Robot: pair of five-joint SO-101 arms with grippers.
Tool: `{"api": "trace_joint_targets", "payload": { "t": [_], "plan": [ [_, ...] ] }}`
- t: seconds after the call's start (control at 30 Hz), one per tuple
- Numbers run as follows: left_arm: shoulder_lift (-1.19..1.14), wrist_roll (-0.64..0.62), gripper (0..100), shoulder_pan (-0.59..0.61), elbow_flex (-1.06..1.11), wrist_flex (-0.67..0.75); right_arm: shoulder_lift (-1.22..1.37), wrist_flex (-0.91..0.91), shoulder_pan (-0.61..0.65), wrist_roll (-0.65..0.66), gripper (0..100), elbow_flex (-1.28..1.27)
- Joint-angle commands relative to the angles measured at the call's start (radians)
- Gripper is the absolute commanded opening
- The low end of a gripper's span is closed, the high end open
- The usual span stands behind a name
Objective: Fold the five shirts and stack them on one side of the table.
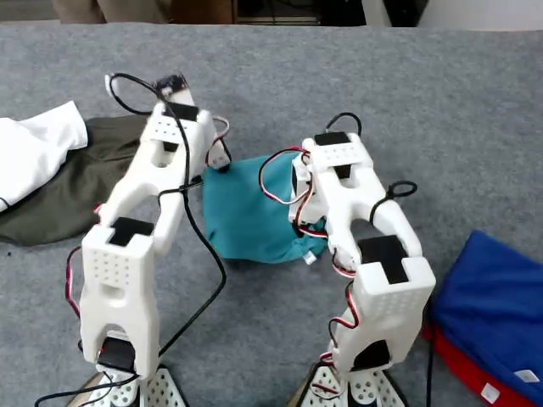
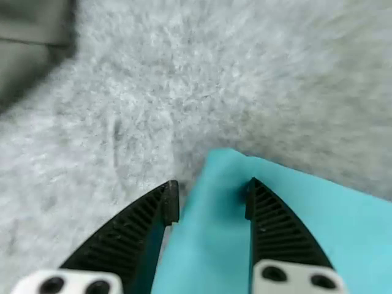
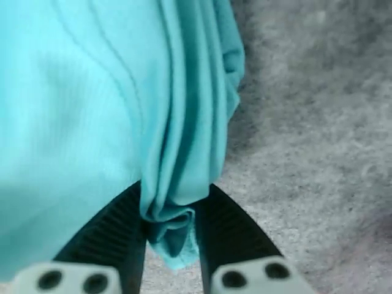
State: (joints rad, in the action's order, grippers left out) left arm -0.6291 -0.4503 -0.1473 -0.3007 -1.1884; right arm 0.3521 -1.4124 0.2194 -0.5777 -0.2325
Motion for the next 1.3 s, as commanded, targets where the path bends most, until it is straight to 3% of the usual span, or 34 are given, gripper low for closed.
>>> {"api": "trace_joint_targets", "payload": {
  "t": [0.0, 0.17, 0.43, 0.73, 0.83, 1.0, 1.27],
  "plan": [
    [-0.062, -0.011, 19, -0.031, -0.071, 0.04, -0.002, 0.015, -0.018, 0.005, 0.4, 0.05],
    [-0.099, -0.006, 1, -0.043, -0.16, -0.014, -0.002, 0.012, -0.018, 0.005, 0.4, 0.05],
    [-0.084, 0.031, 2, -0.044, -0.166, -0.023, -0.004, -0.06, -0.024, 0.011, 0.4, 0.111],
    [0.185, 0.066, 2, -0.141, -0.244, -0.149, -0.183, -0.284, -0.148, 0.063, 0.4, 0.401],
    [0.245, 0.063, 2, -0.219, -0.308, -0.158, -0.257, -0.374, -0.252, 0.155, 0.4, 0.446],
    [0.269, 0.061, 2, -0.385, -0.414, -0.158, -0.437, -0.373, -0.533, 0.272, 0.4, 0.329],
    [0.266, 0.058, 2, -0.687, -0.503, -0.031, -0.74, -0.37, -1.059, 0.531, 0.4, 0.191]
  ]
}}
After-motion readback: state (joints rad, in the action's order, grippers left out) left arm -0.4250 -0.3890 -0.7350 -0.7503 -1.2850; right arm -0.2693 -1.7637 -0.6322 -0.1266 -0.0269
